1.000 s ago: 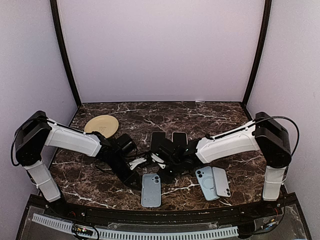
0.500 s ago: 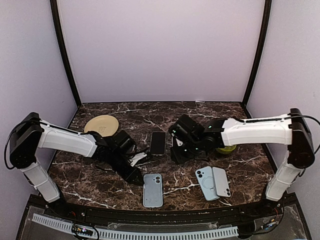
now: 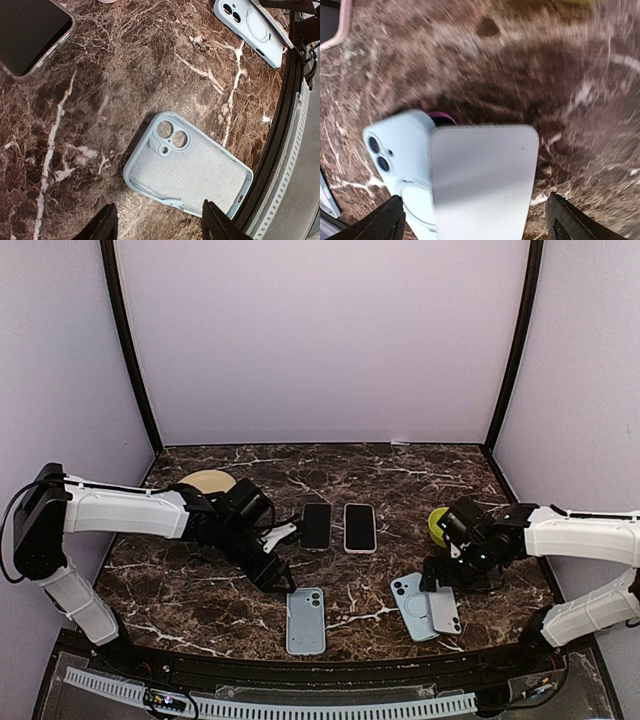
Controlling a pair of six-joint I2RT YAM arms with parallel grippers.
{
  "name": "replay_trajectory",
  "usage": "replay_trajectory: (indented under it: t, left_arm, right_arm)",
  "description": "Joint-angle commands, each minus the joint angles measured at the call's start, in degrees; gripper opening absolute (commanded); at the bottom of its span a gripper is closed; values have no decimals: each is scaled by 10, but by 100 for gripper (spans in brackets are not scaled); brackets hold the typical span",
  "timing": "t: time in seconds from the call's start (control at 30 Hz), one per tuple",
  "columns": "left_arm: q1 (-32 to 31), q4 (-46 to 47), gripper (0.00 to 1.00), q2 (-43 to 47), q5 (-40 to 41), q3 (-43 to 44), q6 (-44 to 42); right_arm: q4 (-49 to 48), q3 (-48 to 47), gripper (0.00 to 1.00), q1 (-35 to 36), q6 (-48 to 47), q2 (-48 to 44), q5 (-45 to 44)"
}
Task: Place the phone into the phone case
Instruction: Rotate the phone case at the corner of the board, then pick up the phone from the phone case.
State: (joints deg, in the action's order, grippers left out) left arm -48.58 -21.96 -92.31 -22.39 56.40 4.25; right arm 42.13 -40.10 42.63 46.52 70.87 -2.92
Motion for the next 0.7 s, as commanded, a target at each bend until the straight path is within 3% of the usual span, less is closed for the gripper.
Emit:
replay_trajectory:
  t: [0.0,0.1,0.13,0.23,0.43,0.67]
  left_arm:
    - [3,-26,62,25,5,11,-16]
    - [3,-27,72,34,6,10,-16]
    - [3,-27,81,39,7,9,-17]
    - [2,-28,85,44,11,9,-18]
    - [3,-29,85,48,18,9,-21]
    - [3,-28,85,53,5,12,-18]
  right_arm:
    - [-63,59,99,-32,17,-20,100]
    - [-73,75,98,-37,12,-3,107]
    - [-75,78,99,-38,9,3,106]
    - [-79,83,97,-38,4,18,107]
    - [-69,75,67,-38,-5,25,97]
    - [-49,43,43,-38,-28,13,85]
